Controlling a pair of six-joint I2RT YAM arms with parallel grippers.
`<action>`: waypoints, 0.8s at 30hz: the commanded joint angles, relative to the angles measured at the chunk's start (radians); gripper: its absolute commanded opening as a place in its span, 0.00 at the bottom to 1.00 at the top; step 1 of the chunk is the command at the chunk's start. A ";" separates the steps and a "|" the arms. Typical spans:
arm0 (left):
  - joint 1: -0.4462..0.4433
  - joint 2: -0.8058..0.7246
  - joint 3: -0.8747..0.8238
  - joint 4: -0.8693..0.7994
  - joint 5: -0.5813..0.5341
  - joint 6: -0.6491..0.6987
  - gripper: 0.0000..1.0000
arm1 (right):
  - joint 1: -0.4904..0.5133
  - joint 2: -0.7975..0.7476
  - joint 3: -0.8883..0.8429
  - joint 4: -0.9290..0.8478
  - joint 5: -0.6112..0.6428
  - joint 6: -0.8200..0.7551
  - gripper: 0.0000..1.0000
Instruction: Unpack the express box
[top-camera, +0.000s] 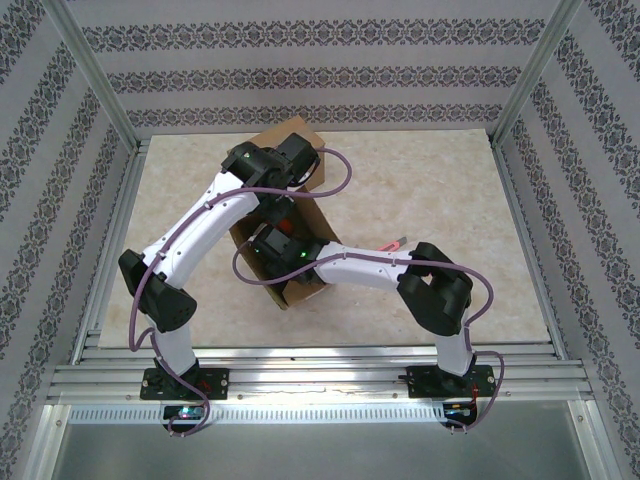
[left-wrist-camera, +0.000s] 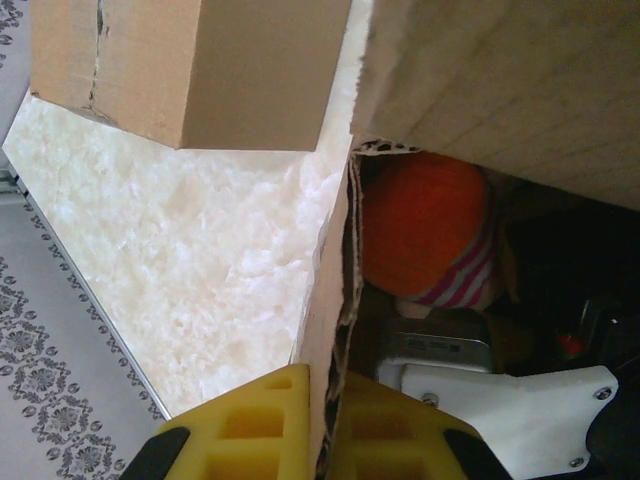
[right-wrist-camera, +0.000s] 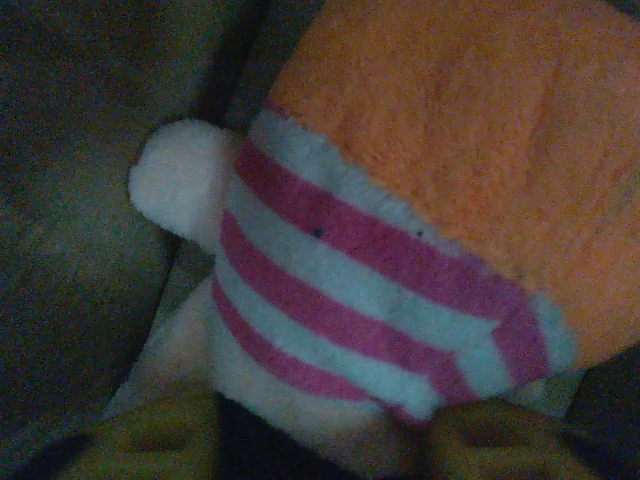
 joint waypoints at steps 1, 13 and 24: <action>-0.014 -0.054 -0.019 0.005 0.045 -0.026 0.00 | -0.011 0.027 -0.057 -0.055 -0.017 0.000 0.15; -0.007 -0.044 -0.078 0.031 -0.010 -0.051 0.00 | 0.052 -0.206 -0.149 0.034 0.005 -0.054 0.00; 0.028 -0.031 -0.095 0.027 -0.036 -0.089 0.00 | 0.104 -0.439 -0.276 0.147 -0.010 -0.061 0.00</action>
